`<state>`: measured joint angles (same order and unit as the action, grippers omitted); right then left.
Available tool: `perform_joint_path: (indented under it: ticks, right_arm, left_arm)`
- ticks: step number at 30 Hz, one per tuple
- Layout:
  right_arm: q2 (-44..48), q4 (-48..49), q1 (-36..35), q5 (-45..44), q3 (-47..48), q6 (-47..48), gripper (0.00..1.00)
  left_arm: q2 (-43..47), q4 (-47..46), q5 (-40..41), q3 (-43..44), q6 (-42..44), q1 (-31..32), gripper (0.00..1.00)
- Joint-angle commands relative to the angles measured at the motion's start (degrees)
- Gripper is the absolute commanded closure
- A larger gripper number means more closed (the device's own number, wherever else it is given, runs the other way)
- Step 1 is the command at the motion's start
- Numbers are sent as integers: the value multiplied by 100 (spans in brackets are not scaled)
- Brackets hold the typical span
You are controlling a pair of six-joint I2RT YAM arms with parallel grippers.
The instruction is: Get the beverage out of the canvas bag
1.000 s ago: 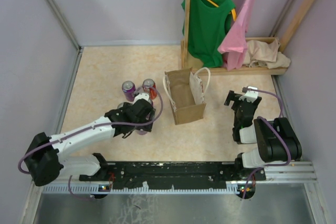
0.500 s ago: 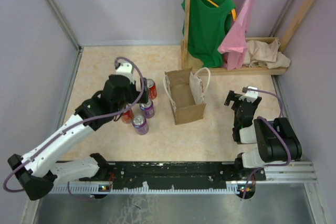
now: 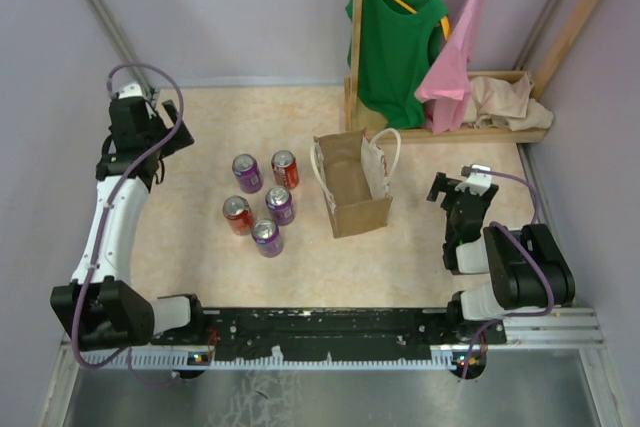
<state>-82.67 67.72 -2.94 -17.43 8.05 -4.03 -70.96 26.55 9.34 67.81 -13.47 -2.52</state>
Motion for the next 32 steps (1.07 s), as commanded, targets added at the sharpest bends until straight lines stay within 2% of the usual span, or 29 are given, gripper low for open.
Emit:
perform_joint_path:
  ticks: [1, 13, 26, 32]
  right_arm:
    - [-3, 351, 4, -55, 153, 52, 1]
    - [-3, 355, 4, -60, 153, 55, 1]
    - [-3, 354, 4, -66, 153, 52, 1]
    - [-3, 349, 6, -65, 148, 54, 1]
  left_arm:
    - [-1, -203, -319, 35, -124, -204, 0]
    - [129, -84, 544, -313, -767, -244, 0]
    - [346, -276, 859, -569, -799, -256, 0]
    - [730, -584, 1020, -837, -790, -259, 0]
